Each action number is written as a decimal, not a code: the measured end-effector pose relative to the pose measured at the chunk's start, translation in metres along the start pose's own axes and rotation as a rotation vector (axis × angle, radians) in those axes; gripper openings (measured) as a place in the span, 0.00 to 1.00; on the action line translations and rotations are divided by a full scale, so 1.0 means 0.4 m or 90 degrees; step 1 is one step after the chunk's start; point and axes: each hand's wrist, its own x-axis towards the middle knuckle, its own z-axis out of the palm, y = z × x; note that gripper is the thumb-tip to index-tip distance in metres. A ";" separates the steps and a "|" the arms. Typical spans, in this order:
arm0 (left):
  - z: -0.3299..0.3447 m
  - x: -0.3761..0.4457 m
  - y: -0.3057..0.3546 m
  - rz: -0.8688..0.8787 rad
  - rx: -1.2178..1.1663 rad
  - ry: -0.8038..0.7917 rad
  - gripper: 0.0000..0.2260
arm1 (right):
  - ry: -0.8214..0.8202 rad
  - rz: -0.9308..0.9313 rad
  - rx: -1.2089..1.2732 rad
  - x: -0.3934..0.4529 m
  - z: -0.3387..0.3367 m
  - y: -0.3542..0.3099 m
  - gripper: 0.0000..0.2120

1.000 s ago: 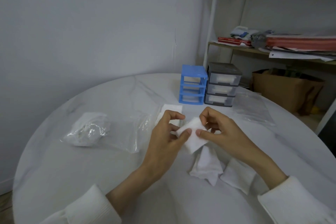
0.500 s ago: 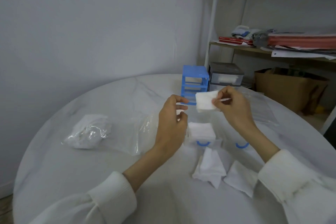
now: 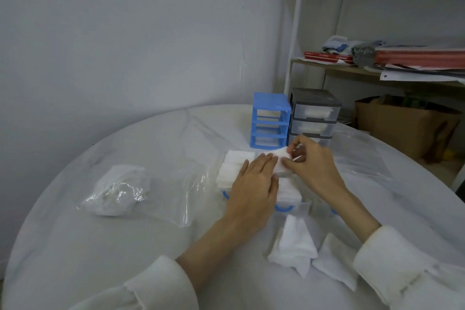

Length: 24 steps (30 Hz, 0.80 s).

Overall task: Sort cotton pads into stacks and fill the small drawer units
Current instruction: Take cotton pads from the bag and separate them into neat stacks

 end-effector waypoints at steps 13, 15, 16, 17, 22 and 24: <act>0.019 -0.005 -0.004 0.019 0.128 -0.077 0.39 | 0.018 -0.086 -0.209 -0.010 0.007 0.020 0.11; 0.017 -0.004 -0.003 0.013 0.147 -0.085 0.40 | 0.022 -0.079 -0.189 -0.009 0.003 0.021 0.13; 0.014 -0.004 -0.001 0.013 0.157 -0.092 0.40 | 0.019 -0.076 -0.179 -0.010 0.000 0.021 0.13; 0.012 -0.005 0.001 0.015 0.168 -0.101 0.41 | 0.009 -0.079 -0.178 -0.012 -0.002 0.022 0.12; 0.006 -0.007 0.004 0.029 0.226 -0.144 0.43 | -0.076 -0.080 -0.249 -0.017 -0.002 0.026 0.06; 0.003 -0.005 0.004 0.034 0.243 -0.163 0.44 | -0.087 -0.075 -0.267 -0.015 0.001 0.026 0.07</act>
